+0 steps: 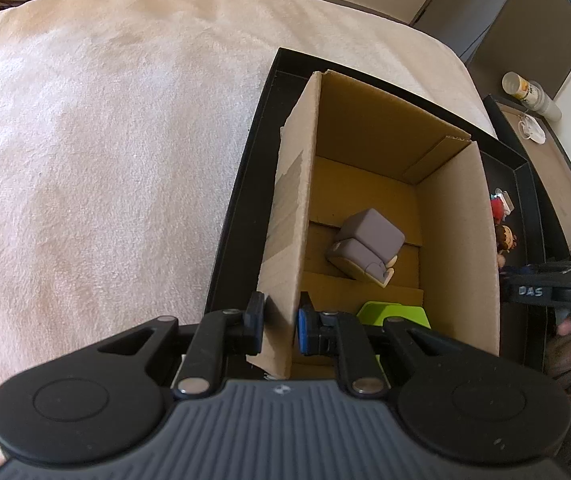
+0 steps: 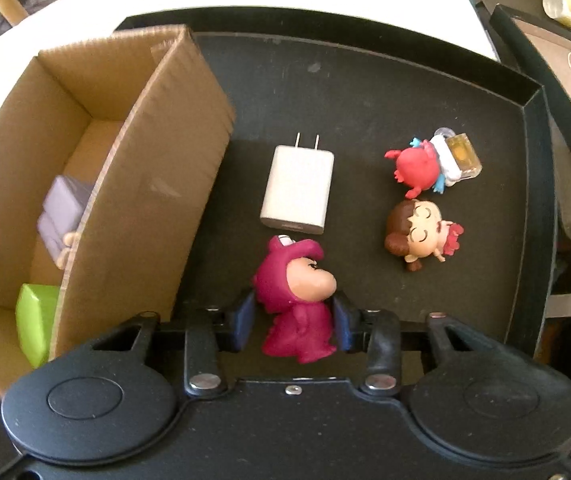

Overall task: Organize rigid objects
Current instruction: 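Grasp the pink hooded figure with the right gripper, then carry the pink figure into the box and open the right gripper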

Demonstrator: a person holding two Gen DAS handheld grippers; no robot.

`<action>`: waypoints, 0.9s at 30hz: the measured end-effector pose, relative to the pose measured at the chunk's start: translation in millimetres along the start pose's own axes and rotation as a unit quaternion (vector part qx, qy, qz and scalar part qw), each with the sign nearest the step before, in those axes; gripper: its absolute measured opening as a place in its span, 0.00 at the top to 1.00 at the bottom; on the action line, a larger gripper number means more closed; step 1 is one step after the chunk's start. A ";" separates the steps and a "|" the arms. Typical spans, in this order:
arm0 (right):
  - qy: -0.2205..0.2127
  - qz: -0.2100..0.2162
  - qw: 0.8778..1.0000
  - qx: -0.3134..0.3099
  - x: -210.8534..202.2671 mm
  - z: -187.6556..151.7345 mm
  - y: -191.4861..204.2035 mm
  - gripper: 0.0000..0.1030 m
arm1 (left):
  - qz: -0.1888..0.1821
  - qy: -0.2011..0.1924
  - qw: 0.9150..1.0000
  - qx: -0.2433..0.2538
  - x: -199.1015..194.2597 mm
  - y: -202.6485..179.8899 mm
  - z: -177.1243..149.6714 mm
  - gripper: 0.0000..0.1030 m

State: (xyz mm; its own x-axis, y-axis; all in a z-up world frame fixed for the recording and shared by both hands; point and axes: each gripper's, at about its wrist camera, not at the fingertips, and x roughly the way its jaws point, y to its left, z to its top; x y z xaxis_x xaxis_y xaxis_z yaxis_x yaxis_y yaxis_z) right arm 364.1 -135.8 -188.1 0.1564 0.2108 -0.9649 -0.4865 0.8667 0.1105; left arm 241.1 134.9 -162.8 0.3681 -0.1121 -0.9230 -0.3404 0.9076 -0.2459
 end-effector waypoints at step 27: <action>-0.075 0.038 0.995 -0.046 -77.9 34.0 58.2 0.61 | -0.011 -0.002 1.000 0.002 -8.7 2.8 -4.1 0.86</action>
State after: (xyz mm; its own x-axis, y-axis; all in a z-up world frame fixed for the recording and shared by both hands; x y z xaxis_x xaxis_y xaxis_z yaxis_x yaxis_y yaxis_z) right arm 352.9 -86.4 -98.4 0.2393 0.3454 -0.9074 -0.5770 0.8022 0.1532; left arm 233.4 136.8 -156.7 0.3783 -0.1297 -0.9166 -0.3291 0.9066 -0.2641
